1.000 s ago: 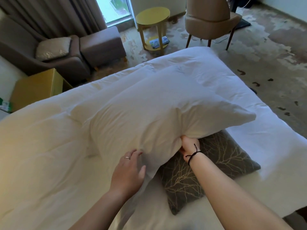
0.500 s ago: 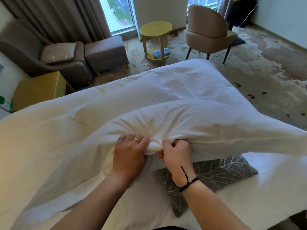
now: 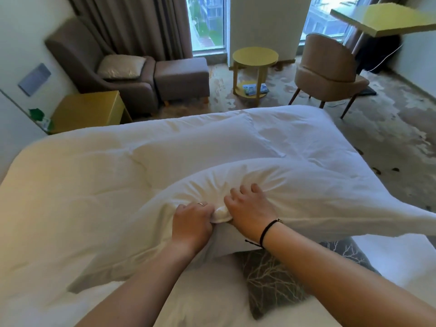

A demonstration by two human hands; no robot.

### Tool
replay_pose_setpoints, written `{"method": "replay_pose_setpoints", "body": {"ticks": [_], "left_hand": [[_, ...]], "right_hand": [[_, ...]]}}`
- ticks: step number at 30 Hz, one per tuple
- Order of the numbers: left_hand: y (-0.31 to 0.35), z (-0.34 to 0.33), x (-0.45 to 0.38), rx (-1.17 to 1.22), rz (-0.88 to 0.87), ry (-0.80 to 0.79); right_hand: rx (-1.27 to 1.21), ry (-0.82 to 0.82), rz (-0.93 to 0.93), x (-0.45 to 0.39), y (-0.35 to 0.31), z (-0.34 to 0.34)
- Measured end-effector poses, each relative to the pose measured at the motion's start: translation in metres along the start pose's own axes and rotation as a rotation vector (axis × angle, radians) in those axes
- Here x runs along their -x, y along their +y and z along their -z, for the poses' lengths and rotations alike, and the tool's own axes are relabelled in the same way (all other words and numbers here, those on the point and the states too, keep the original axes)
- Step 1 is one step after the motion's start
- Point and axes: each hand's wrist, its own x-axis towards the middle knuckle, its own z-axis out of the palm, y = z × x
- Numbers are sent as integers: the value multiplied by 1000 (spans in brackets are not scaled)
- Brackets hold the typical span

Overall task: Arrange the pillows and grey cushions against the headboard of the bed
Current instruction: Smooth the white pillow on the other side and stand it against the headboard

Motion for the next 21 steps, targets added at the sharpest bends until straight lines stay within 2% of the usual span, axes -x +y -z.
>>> {"method": "replay_pose_setpoints", "body": {"ticks": [5,9,13,17,19,21], "left_hand": [[-22,-4,18,37,136,45],[-61,3,41,149,260,117],[-108,8,58,261,403,29],[-138,28,66,374,413,113],[-152,46,59,517,417,151],[-164,70,47,658,416,119]], "right_hand": [[29,-157,148,-37,-30,3],[-27,-327,98,-63,-45,9],[-245,-467,-7,-81,-58,29],[-390,-389,-129,-105,-71,73],[-475,-311,-205,-117,-79,100],[-611,-209,-317,-125,-89,117]]}}
